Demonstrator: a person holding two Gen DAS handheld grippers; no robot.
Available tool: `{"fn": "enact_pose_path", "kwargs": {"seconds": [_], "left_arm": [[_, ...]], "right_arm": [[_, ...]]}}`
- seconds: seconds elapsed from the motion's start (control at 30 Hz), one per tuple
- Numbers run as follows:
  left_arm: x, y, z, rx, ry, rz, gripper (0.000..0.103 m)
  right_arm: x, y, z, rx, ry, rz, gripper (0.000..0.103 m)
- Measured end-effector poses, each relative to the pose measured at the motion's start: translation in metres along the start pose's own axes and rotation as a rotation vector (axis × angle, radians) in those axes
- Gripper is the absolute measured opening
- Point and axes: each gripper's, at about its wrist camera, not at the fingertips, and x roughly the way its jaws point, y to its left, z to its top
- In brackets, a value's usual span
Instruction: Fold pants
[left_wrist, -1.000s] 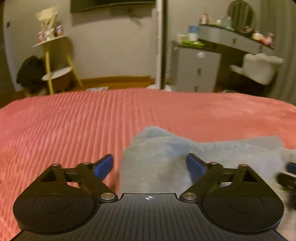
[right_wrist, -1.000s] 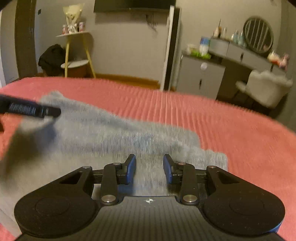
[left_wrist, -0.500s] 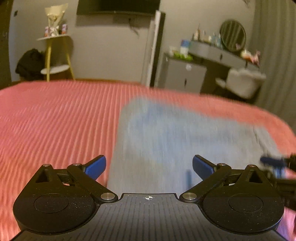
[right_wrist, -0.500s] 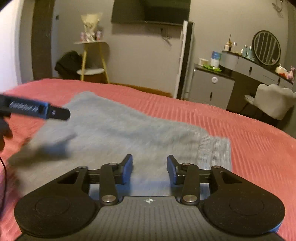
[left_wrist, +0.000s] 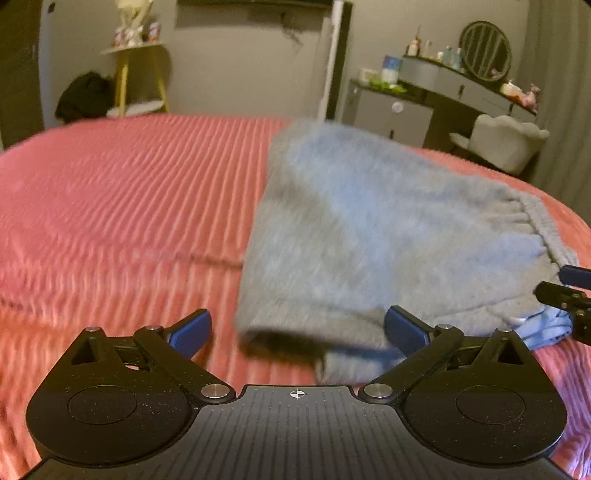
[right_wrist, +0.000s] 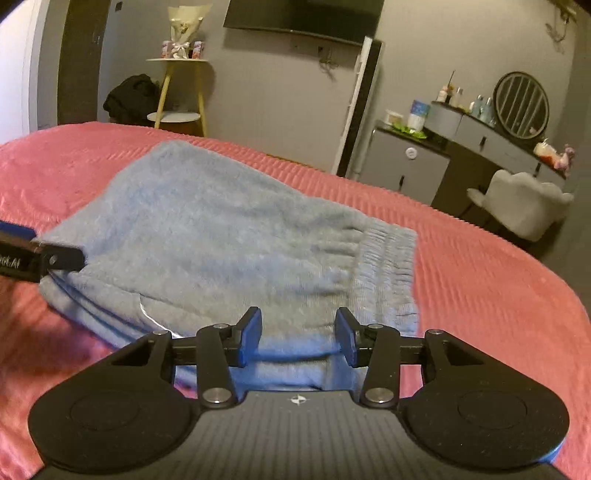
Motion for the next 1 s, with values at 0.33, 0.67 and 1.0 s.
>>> {"fn": "enact_pose_path", "kwargs": {"seconds": [0.33,0.67,1.0], "left_arm": [[-0.011,-0.004,-0.012,0.020,0.122,0.003,0.103],[-0.065,-0.015,-0.027,0.030,0.138,-0.028,0.103],[-0.098,-0.011,-0.024,0.008,0.046,-0.004,0.103]], "right_arm": [[-0.005,0.012,0.010,-0.038,0.128,-0.047,0.081],[-0.074,0.032,-0.043,0.145,0.320,-0.002,0.099],[-0.121,0.045,-0.012,0.188,0.216,-0.141,0.099]]}}
